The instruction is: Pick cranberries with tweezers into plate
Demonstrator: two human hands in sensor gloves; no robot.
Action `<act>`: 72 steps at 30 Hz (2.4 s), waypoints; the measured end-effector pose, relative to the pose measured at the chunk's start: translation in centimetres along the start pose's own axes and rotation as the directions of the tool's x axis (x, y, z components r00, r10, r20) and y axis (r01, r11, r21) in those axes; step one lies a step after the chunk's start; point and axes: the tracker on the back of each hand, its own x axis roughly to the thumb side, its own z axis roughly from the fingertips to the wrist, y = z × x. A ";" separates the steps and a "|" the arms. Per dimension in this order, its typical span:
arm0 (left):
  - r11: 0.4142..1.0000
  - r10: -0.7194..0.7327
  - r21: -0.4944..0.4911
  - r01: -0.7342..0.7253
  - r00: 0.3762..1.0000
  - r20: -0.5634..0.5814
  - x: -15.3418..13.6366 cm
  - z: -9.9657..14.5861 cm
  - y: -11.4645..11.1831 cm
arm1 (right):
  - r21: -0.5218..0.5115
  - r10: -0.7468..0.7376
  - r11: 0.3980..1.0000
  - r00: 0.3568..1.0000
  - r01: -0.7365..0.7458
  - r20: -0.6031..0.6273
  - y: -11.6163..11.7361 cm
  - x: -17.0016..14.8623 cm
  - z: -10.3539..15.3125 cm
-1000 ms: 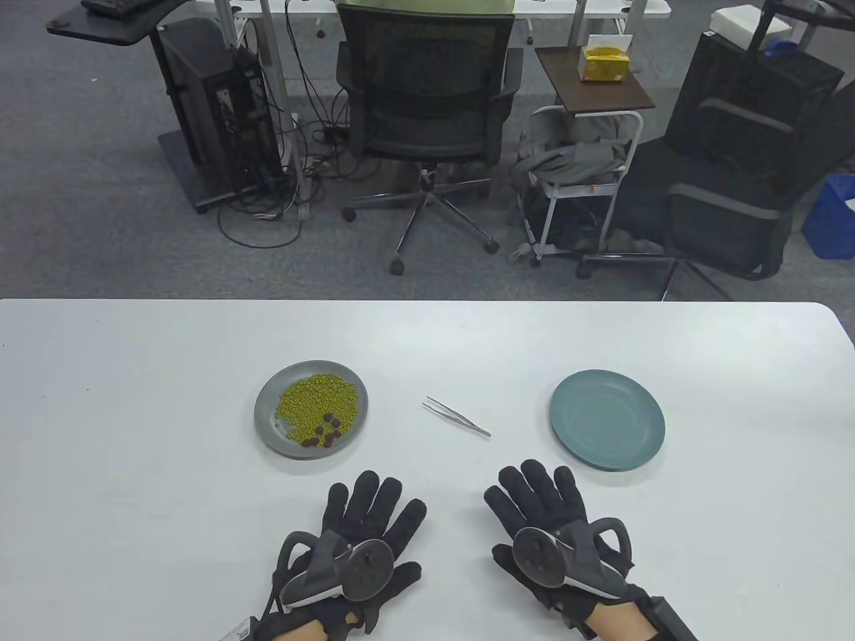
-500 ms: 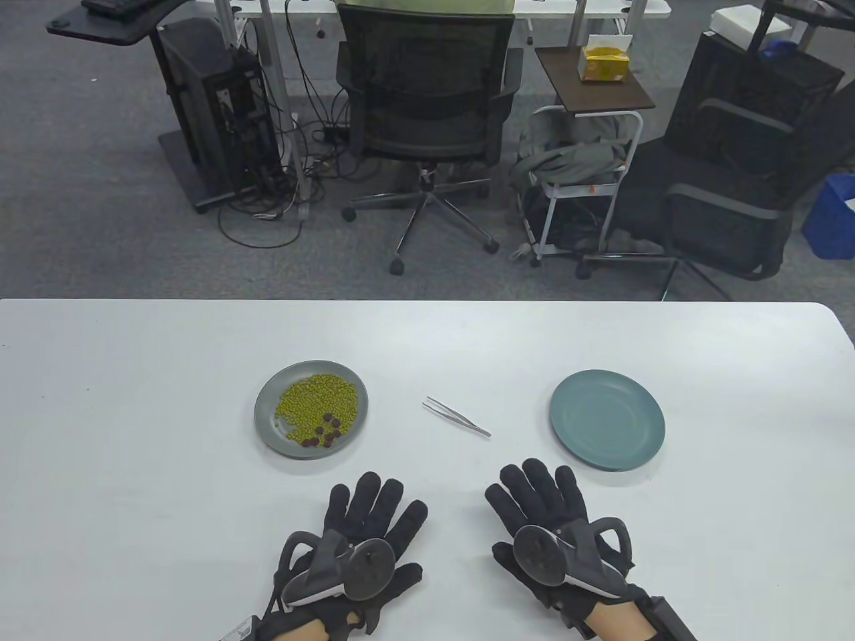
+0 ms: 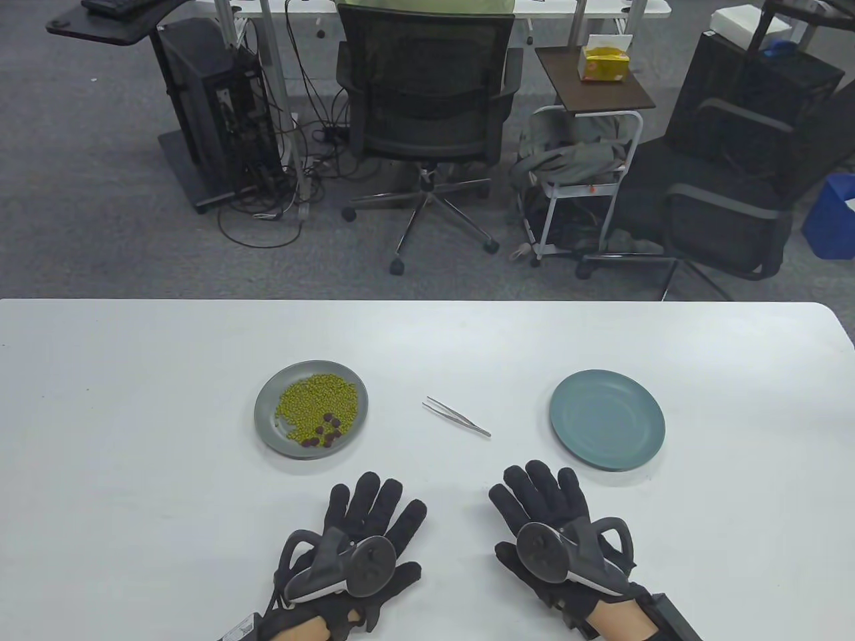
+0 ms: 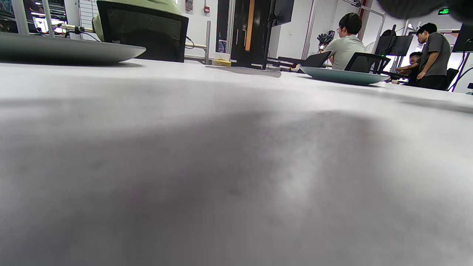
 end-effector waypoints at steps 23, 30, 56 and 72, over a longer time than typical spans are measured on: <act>1.000 0.005 -0.008 -0.005 1.000 0.002 0.2 0.1 0.2 | 0.035 0.049 0.998 0.998 -0.050 0.025 -1.8 0.6 -1.3; 1.000 0.012 -0.014 -0.011 1.000 0.009 0.3 0.1 0.1 | 0.045 0.115 0.992 0.993 -0.115 0.004 -4.1 0.7 -4.9; 1.000 0.015 -0.006 -0.015 1.000 0.003 0.2 0.2 0.0 | 0.311 0.279 0.932 0.914 -0.184 -0.294 5.1 1.9 -23.0; 0.999 0.034 0.002 -0.034 0.999 0.002 0.0 0.4 0.2 | 0.135 0.247 0.966 0.941 -0.220 -0.231 2.1 2.3 -20.3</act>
